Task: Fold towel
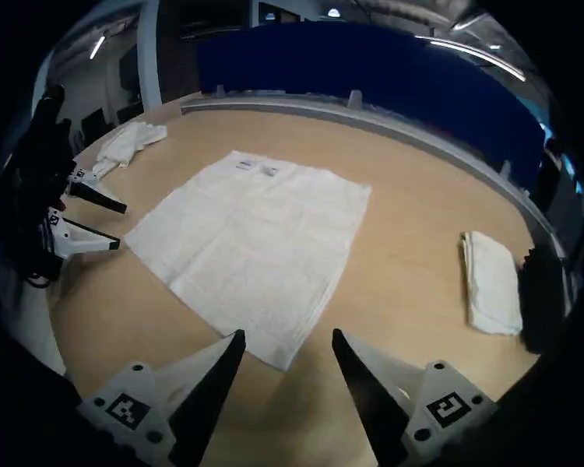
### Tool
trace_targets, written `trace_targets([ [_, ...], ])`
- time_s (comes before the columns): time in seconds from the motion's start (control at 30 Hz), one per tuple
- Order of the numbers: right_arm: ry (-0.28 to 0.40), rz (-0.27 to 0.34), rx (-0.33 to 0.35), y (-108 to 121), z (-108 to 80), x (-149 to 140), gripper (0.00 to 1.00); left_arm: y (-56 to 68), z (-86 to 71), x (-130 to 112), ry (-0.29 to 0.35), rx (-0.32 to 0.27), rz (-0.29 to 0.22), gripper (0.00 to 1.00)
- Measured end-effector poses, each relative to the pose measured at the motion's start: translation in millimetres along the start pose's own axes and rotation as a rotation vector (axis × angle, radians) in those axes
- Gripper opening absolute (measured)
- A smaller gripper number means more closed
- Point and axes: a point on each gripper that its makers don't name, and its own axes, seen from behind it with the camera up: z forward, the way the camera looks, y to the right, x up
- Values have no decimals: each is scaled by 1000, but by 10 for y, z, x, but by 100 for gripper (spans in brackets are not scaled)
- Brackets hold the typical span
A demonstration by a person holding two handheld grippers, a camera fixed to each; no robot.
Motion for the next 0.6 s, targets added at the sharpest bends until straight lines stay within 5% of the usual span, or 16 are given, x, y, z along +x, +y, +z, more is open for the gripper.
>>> trace_targets([
  [0.13, -21, 6, 5, -9, 35, -78, 76, 15, 55, -87, -37, 6, -9, 75],
  [0.4, -57, 32, 15, -13, 79, -217, 48, 63, 125, -168, -63, 10, -33, 67],
  [0.6, -62, 37, 18, -27, 106, -262, 38, 51, 140, -159, -61, 25, -34, 56],
])
